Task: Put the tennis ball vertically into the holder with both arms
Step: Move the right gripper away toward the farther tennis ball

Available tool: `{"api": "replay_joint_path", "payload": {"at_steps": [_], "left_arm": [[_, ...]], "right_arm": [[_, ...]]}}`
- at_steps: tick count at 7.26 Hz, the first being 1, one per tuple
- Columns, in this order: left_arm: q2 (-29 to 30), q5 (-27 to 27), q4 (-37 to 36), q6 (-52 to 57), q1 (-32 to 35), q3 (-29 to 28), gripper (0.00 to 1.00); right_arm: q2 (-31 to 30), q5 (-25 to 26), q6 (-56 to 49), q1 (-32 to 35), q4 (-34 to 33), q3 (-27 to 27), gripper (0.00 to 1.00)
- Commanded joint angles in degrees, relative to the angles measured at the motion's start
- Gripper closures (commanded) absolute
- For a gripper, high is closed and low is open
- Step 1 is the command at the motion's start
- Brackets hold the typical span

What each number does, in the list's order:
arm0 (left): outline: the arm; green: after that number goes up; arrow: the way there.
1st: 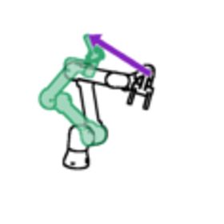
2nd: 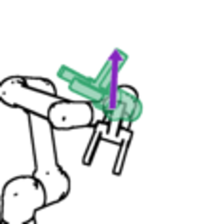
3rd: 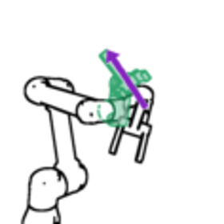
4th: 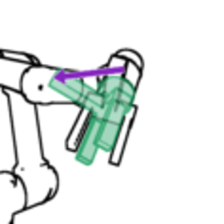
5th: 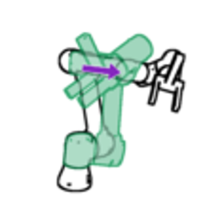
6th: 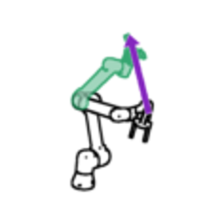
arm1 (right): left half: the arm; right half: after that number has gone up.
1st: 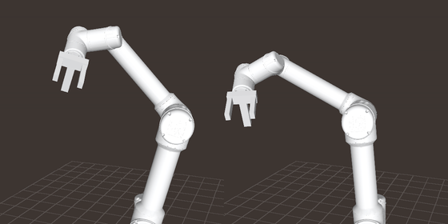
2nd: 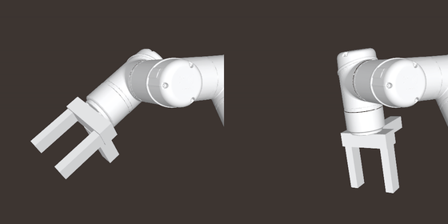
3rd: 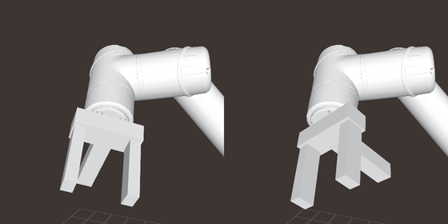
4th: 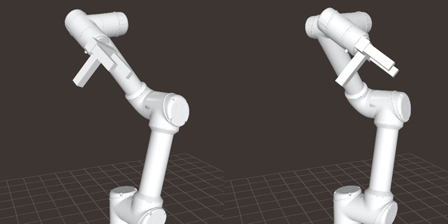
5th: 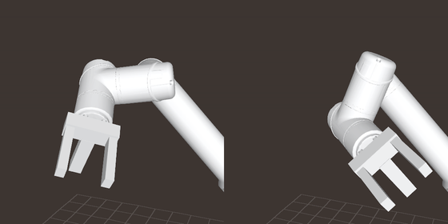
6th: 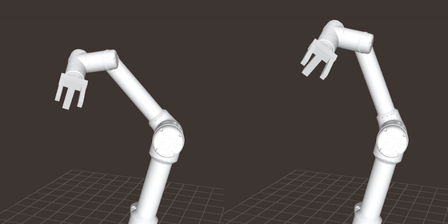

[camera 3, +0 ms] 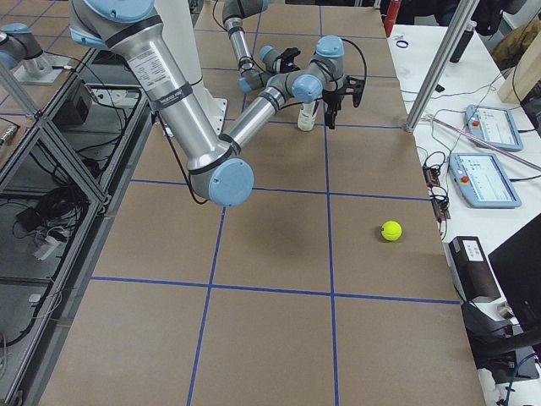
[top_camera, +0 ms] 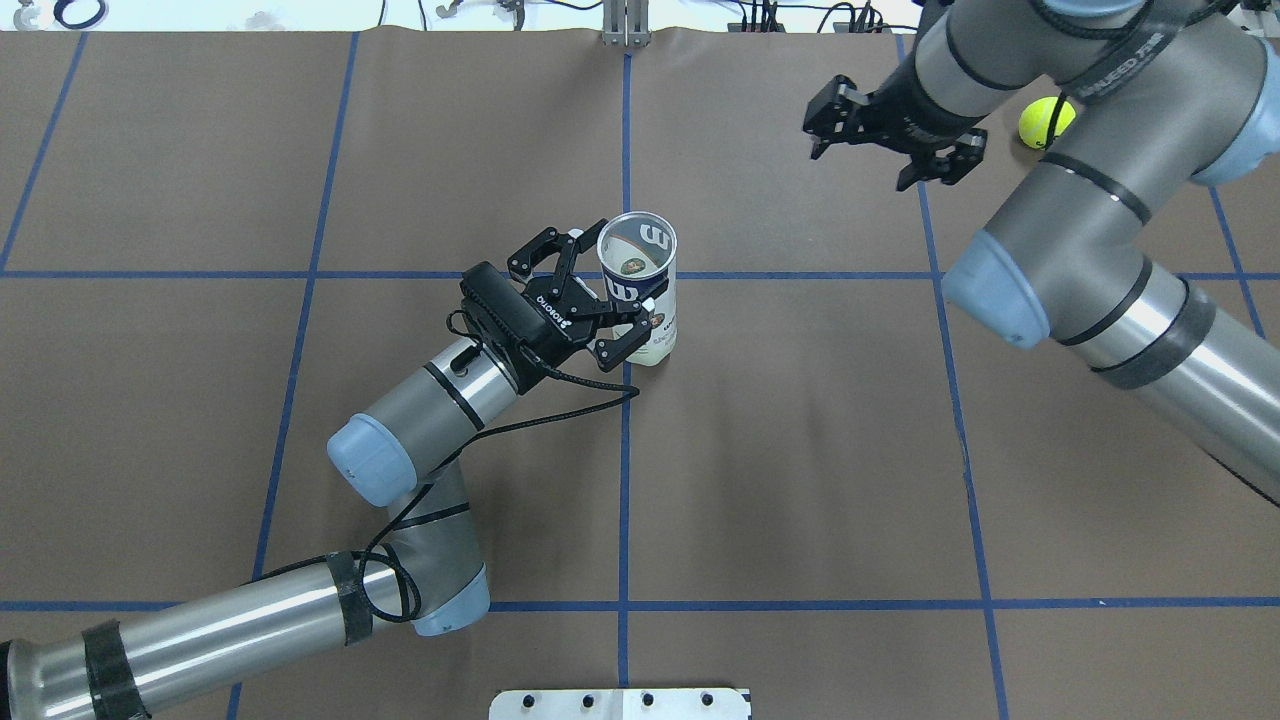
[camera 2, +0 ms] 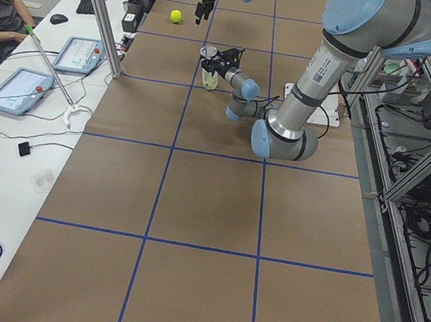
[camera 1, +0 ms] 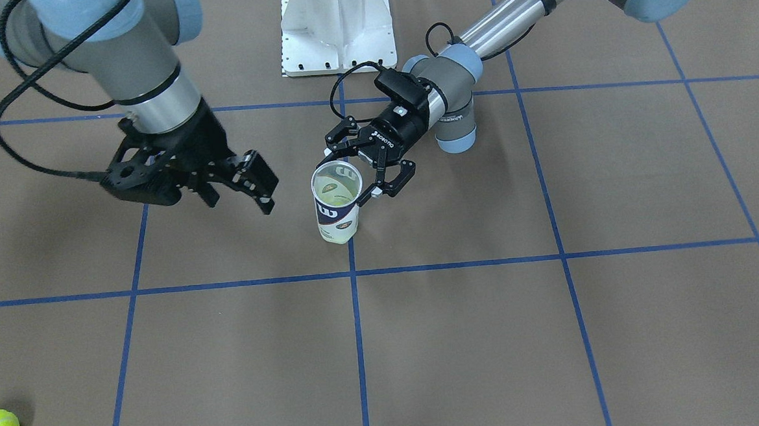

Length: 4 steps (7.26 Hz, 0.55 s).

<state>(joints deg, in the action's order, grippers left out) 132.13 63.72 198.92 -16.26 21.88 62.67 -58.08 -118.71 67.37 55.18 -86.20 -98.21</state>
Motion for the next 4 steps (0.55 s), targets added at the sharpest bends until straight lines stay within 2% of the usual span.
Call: {"api": "replay_joint_path", "payload": {"at_steps": [1, 3, 4], "left_arm": [[-0.7, 0.0, 0.9, 0.0, -0.1, 0.0, 0.1], [-0.8, 0.0, 0.9, 0.0, -0.1, 0.0, 0.1], [-0.8, 0.0, 0.9, 0.0, 0.0, 0.0, 0.1]], "right_arm": [[-1.2, -1.1, -18.3, 8.5, 1.7, 13.4, 0.04], [-0.6, 0.2, -19.6, 11.3, 17.2, 29.3, 0.04], [1.5, 5.2, -18.2, 11.4, 19.9, 34.4, 0.03]]}}
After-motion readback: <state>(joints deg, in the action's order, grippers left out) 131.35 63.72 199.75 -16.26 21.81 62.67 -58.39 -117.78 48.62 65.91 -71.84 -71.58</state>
